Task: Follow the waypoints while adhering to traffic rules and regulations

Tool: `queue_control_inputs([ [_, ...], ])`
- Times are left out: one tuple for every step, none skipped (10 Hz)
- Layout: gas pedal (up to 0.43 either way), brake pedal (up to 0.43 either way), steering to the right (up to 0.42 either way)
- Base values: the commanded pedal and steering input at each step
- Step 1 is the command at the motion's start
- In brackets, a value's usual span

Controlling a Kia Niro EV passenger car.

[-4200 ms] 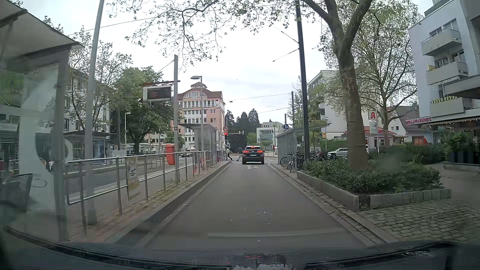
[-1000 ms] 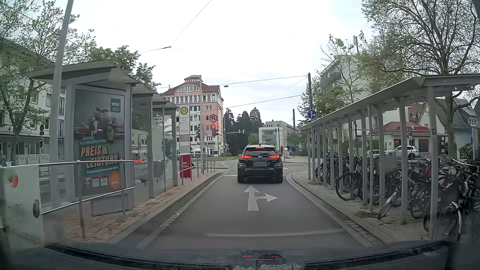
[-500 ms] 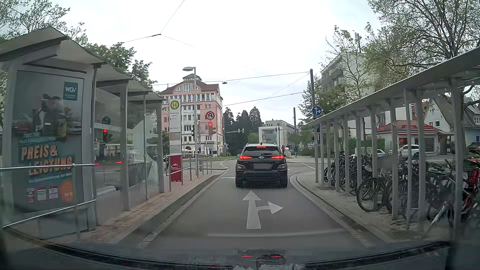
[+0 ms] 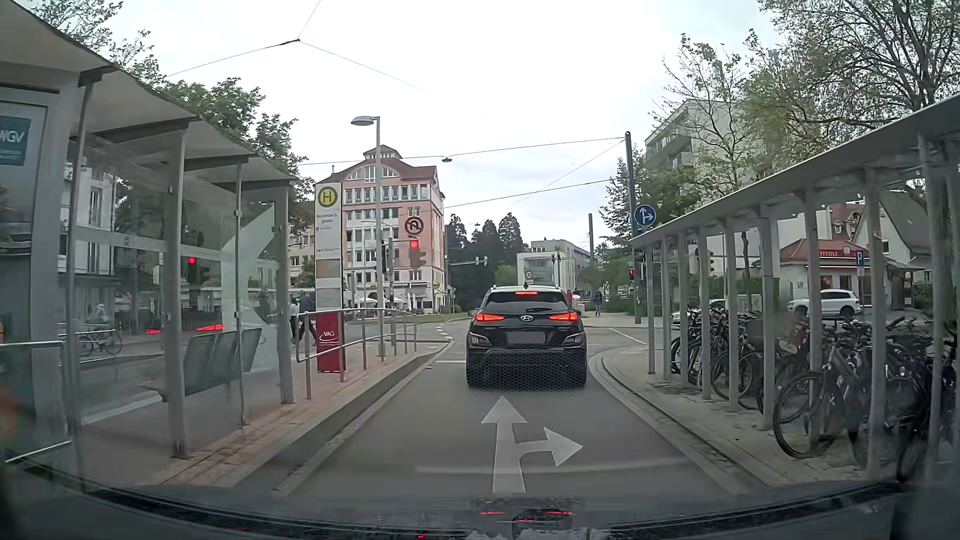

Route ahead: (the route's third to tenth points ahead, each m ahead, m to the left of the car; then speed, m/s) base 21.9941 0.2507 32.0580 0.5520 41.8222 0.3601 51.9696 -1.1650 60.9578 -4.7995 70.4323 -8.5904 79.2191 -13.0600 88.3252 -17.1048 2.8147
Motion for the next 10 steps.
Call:
queue_control_inputs([
  [0.0,0.134,0.0],
  [0.0,0.14,0.0],
  [0.0,0.146,0.0],
  [0.0,0.152,0.0],
  [0.0,0.165,0.0],
  [0.0,0.171,0.0],
  [0.0,0.177,-0.001],
  [0.0,0.183,-0.001],
  [0.0,0.183,-0.001],
  [0.0,0.177,-0.001],
])
